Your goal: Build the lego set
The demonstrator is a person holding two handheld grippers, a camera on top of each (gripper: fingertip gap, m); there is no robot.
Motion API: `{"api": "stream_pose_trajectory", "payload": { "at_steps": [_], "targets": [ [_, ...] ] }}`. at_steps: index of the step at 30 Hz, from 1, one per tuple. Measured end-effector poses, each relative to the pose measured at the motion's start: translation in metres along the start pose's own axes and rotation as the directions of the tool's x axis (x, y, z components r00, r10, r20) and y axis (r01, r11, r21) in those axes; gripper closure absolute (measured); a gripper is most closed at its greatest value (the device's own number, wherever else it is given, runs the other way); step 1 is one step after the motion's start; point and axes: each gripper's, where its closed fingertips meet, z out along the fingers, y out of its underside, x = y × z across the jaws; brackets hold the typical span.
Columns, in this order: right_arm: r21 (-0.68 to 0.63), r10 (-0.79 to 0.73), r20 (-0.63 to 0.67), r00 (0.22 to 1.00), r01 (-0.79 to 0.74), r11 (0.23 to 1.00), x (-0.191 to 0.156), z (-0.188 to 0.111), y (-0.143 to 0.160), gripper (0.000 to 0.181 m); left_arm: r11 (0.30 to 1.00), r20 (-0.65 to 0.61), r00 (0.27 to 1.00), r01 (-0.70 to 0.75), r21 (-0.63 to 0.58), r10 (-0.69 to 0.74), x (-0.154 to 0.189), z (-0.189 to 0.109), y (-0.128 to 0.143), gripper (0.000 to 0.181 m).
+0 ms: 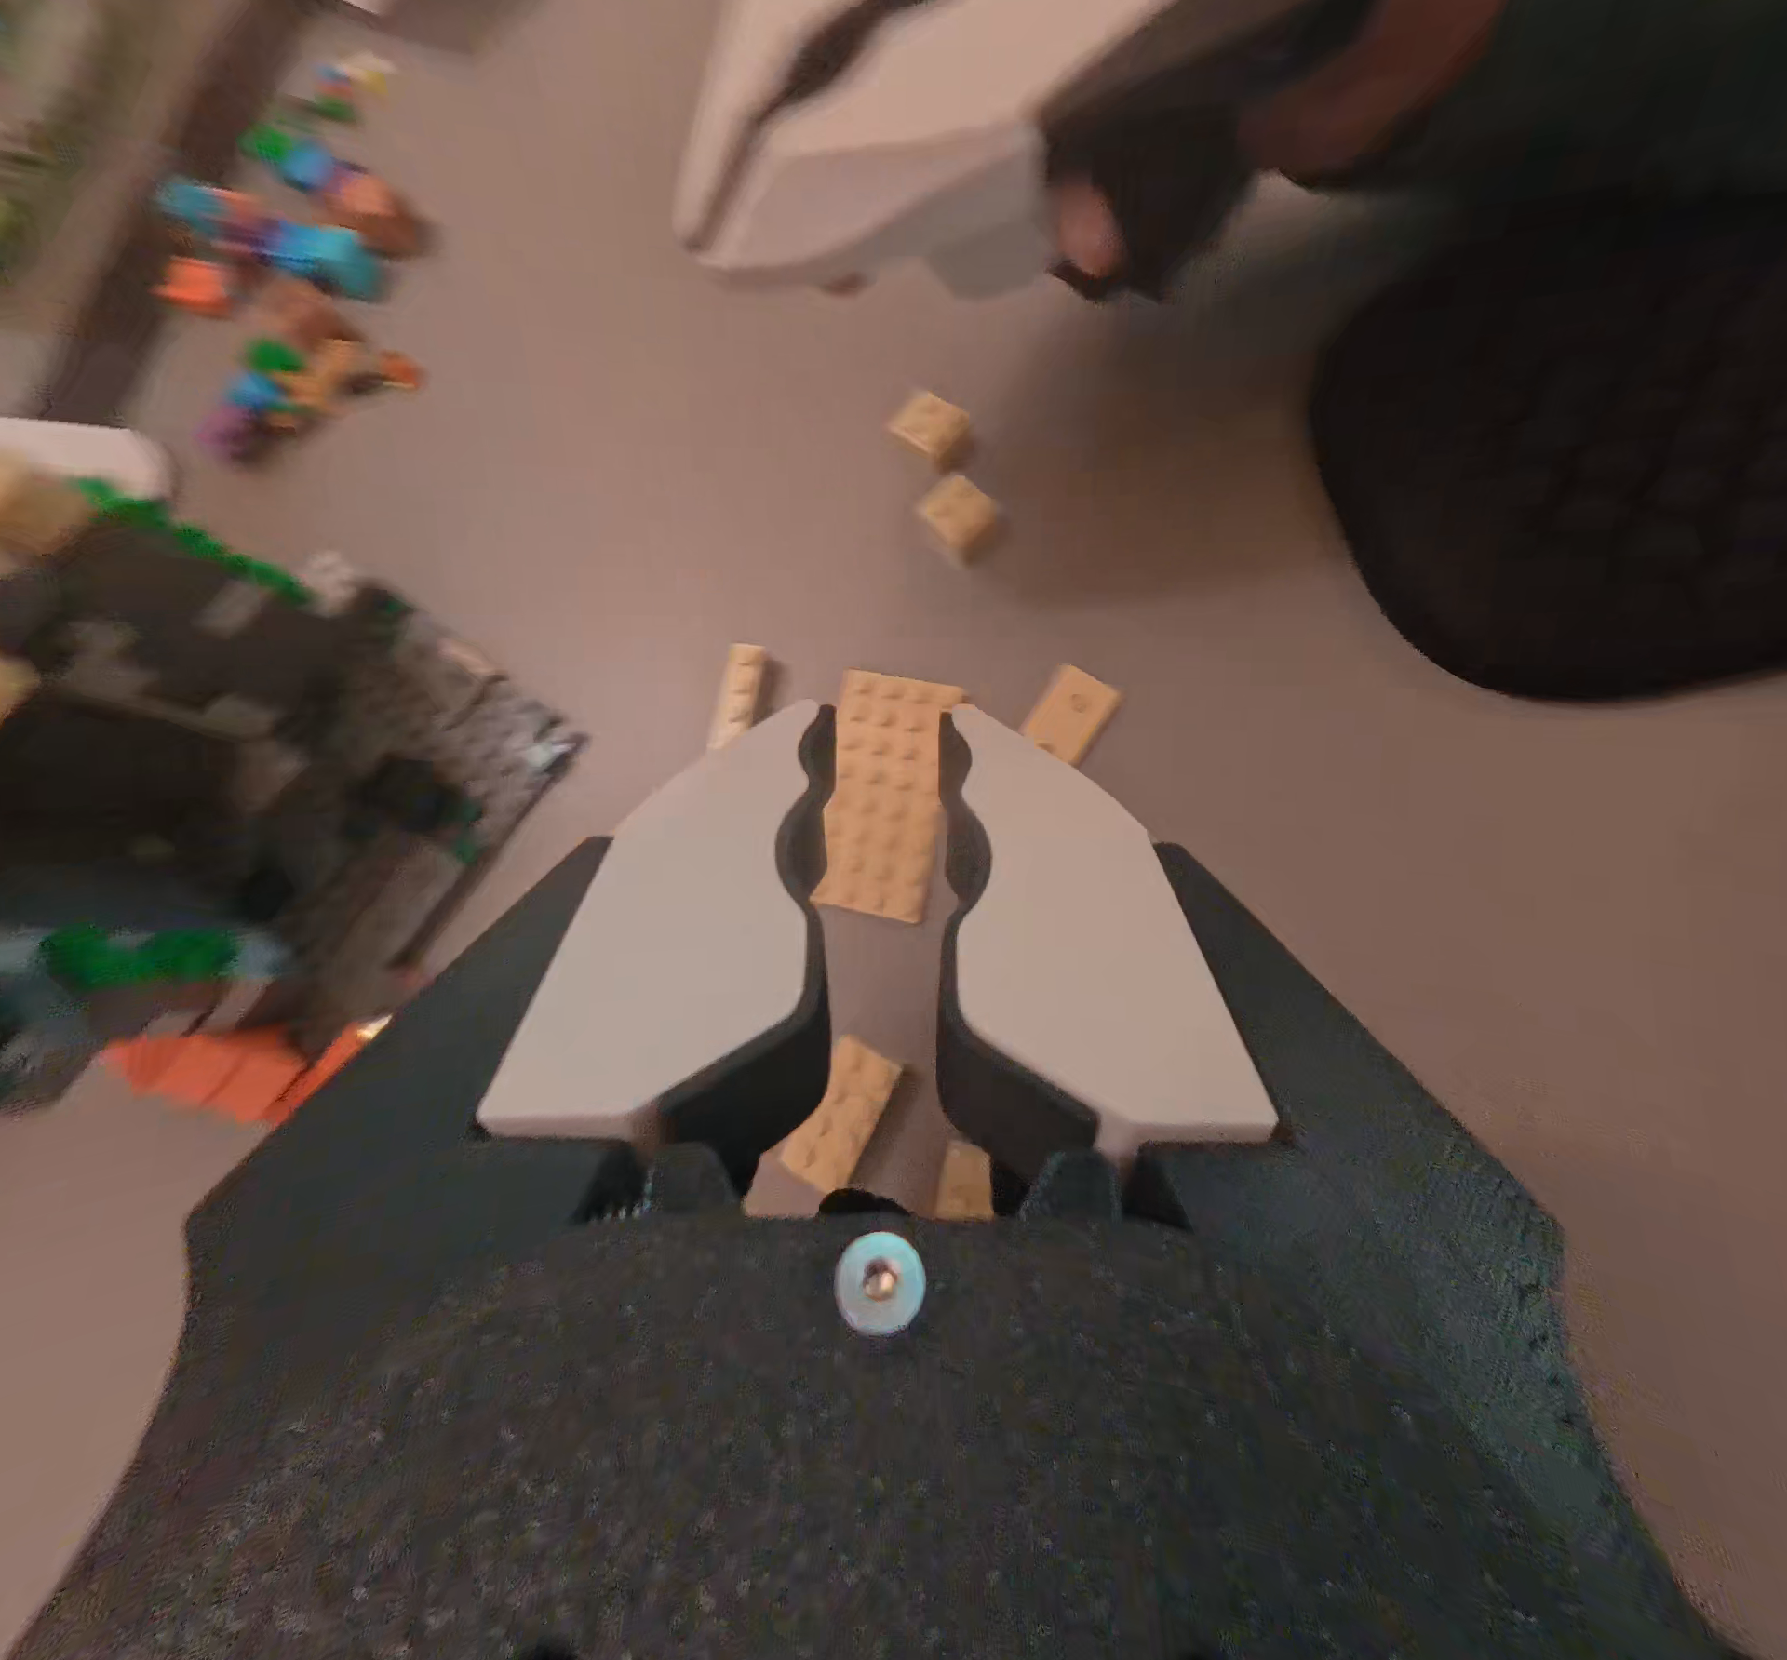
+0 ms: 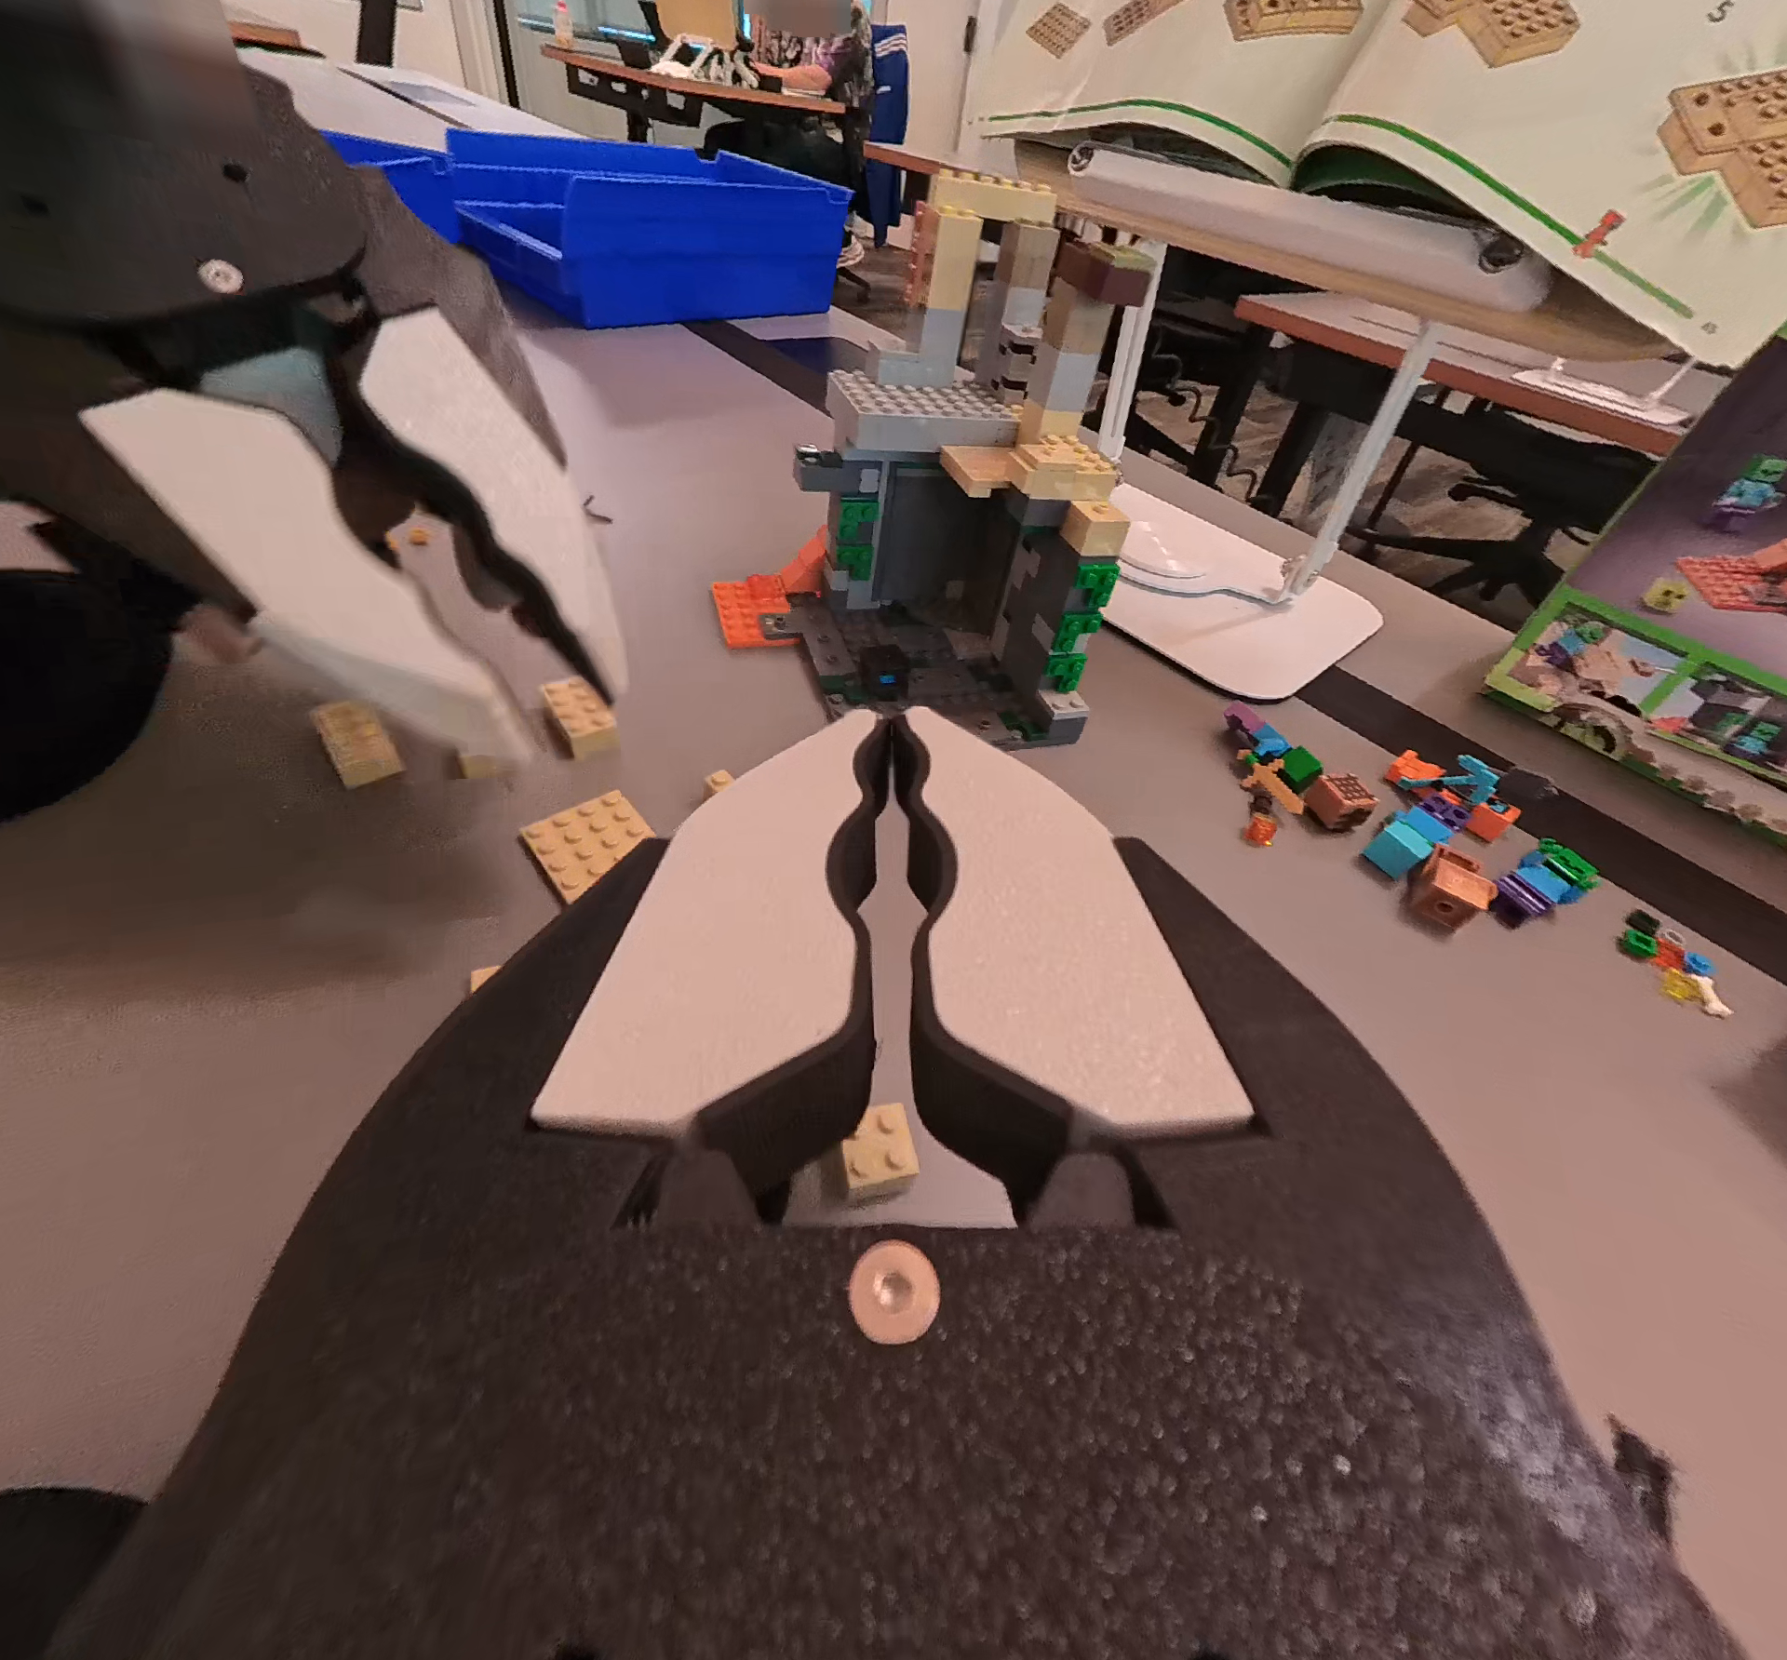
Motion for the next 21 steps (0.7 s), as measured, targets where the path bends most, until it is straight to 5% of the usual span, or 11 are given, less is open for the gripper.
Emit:
{"api": "stream_pose_trajectory", "payload": {
  "at_steps": [5, 10, 21],
  "targets": [
    [-0.018, -0.026, 0.028, 0.999, 0.026, 0.999, -0.012, 0.002, -0.001, 0.18, 0.957, 0.236, 0.96, 0.081, 0.278, -0.15, -0.045, -0.039, -0.005, 0.181],
    [-0.084, -0.024, -0.064, 0.998, 0.019, 0.996, -0.006, 0.008, 0.006, 0.181, 0.897, 0.421, 0.86, 0.09, 0.433, -0.29, -0.082, -0.071, 0.007, 0.181],
    [-0.224, 0.018, -0.164, 0.986, -0.055, 0.973, -0.002, 0.021, 0.018, 0.181, 0.933, 0.502, 0.822, 0.093, 0.348, -0.27, -0.093, -0.057, 0.036, 0.181]
  ]
}}
